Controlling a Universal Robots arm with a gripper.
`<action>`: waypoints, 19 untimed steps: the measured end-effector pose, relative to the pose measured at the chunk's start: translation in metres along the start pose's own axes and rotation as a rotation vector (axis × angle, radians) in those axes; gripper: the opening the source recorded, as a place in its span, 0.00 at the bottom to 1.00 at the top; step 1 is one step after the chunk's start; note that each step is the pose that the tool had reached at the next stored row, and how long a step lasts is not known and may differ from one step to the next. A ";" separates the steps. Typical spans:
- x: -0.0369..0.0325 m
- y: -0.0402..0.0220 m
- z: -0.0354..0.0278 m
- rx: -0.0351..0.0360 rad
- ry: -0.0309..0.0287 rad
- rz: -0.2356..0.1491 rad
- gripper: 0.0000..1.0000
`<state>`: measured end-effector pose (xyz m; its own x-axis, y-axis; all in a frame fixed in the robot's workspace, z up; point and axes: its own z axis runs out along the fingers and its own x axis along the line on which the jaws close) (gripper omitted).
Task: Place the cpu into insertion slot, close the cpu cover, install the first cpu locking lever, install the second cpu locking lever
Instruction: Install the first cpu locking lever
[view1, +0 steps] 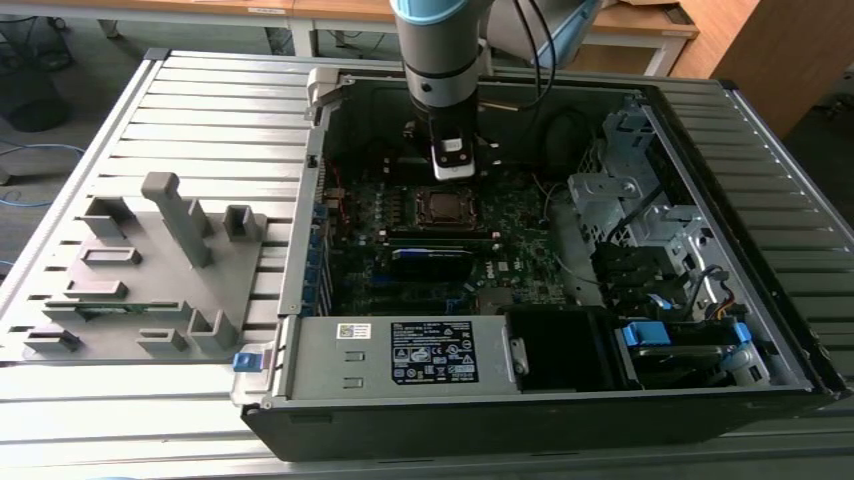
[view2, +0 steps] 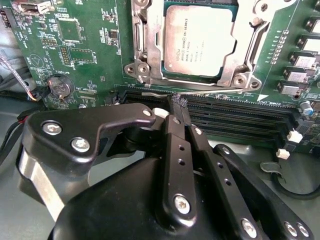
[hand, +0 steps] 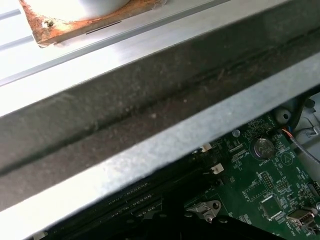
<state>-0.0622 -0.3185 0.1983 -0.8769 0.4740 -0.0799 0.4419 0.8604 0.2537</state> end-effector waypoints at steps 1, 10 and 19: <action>-0.0002 -0.0004 0.0000 0.0000 -0.0002 0.000 0.11; -0.0009 -0.0026 0.0024 -0.0043 -0.0086 -0.002 0.11; -0.0006 -0.0037 0.0063 -0.0104 -0.0193 -0.004 0.11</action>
<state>-0.0622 -0.3208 0.1914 -0.8750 0.4739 -0.0996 0.4361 0.8605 0.2633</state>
